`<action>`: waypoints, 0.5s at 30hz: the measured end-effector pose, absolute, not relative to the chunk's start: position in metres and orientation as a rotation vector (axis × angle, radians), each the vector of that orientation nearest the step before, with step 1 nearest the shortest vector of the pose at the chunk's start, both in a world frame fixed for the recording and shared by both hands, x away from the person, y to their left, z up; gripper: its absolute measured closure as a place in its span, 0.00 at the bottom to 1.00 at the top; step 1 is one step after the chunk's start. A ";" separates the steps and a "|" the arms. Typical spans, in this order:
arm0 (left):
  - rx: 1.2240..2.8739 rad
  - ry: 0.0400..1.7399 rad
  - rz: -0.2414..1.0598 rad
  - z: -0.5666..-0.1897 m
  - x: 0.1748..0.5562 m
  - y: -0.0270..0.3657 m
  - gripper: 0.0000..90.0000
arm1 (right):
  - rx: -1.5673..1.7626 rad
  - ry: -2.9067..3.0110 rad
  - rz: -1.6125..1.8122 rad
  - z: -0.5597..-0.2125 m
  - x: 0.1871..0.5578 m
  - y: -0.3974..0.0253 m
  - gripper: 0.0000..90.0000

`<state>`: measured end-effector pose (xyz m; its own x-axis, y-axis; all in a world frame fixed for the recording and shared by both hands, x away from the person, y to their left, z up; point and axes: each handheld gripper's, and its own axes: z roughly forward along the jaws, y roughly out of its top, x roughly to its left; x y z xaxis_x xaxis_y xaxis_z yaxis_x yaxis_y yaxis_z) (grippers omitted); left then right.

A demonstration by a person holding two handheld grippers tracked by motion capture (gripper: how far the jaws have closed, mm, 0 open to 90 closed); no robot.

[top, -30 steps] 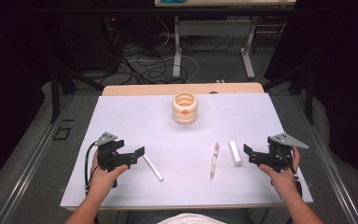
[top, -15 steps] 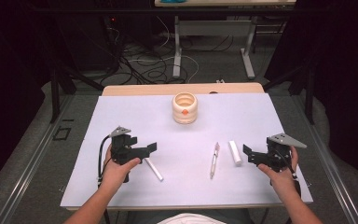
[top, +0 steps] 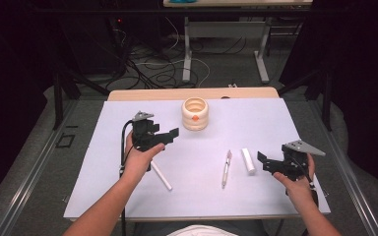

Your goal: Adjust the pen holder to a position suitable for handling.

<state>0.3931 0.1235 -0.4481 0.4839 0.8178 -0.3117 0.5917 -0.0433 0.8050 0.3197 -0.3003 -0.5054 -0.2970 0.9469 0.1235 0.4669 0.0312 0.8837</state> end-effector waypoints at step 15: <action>1.689 1.262 0.270 -0.423 0.430 0.099 0.32 | 1.427 1.793 1.229 -0.507 0.321 -0.300 0.03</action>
<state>0.4298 0.0992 -0.4235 0.4369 0.8285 -0.3502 0.6124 0.0112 0.7905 0.3208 -0.3000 -0.5071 -0.2982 0.9461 0.1262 0.4591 0.0262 0.8880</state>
